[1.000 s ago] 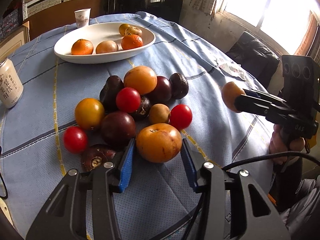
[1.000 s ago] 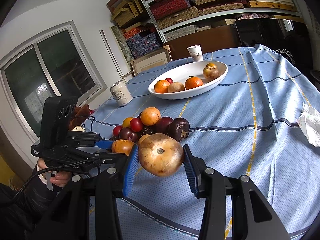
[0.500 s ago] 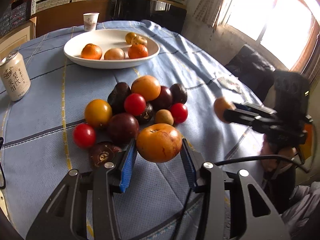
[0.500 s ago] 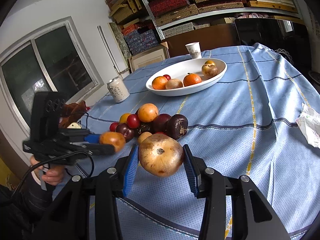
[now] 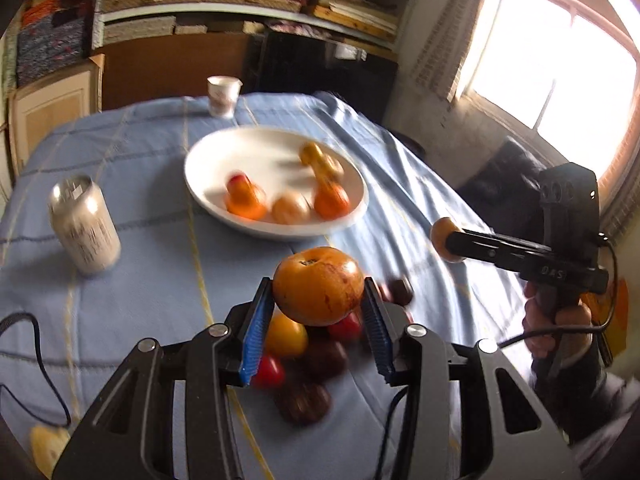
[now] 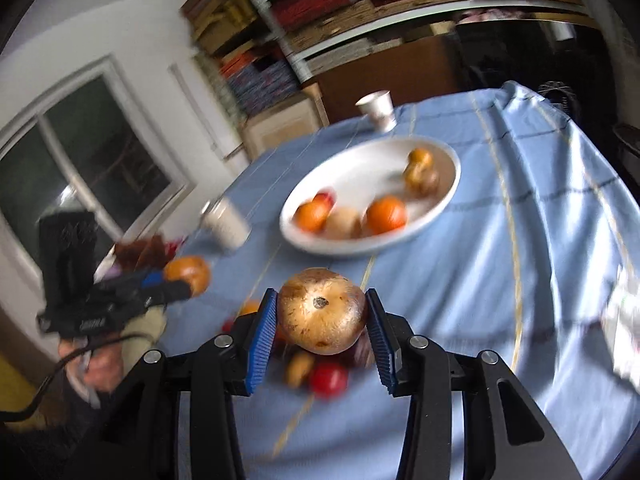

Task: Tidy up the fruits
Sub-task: 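Carry the orange tomato and tan fruit over the plate and open both tools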

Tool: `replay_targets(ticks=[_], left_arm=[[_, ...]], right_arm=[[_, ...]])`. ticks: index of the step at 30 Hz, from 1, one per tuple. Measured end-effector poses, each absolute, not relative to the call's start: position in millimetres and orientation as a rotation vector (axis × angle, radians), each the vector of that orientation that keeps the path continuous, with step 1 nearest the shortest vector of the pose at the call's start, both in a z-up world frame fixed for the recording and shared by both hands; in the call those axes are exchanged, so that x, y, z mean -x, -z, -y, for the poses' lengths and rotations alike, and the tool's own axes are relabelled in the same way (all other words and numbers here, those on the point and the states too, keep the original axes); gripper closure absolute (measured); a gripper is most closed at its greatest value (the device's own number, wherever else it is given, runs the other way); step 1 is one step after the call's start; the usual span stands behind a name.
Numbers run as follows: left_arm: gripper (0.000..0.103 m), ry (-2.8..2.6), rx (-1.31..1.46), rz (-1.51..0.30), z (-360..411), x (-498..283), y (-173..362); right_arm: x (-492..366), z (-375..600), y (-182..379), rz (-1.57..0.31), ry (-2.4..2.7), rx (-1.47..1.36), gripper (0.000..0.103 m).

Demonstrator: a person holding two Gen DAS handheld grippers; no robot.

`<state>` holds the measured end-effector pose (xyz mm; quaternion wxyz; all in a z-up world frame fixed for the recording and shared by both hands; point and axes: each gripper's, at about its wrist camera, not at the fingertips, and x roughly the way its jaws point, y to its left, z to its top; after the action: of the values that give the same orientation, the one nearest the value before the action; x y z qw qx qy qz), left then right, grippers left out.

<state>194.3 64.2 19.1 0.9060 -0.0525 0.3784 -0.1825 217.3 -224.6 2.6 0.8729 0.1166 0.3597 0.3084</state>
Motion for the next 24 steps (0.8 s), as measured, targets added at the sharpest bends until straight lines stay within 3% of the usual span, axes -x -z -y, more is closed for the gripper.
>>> replay_targets(ticks=[7,17,18,19,21,22,24], left_arm=[[0.059,0.289,0.118,-0.786,-62,-270,-32],[0.059,0.172,0.064,-0.909,-51,-380,-5],[0.059,0.167,0.060,-0.921,-50,-386,-1],[0.058,0.148,0.048,-0.936,-48,-393,5],[0.042,0.120,0.034,-0.940,-46,-397,10],[0.026,0.109,0.035,-0.932,-47,-396,10],[0.018,0.094,0.038,-0.889,-47,-386,3]], right_arm=[[-308,195,11,-0.741,-0.559,-0.253,0.058],[-349,175,33,-0.770,-0.558,-0.217,0.058],[-350,175,33,-0.766,-0.559,-0.219,0.056],[-350,175,33,-0.763,-0.559,-0.218,0.048],[-347,176,30,-0.750,-0.561,-0.218,0.042],[-344,176,28,-0.748,-0.568,-0.219,0.039],[-336,178,21,-0.737,-0.576,-0.216,0.029]])
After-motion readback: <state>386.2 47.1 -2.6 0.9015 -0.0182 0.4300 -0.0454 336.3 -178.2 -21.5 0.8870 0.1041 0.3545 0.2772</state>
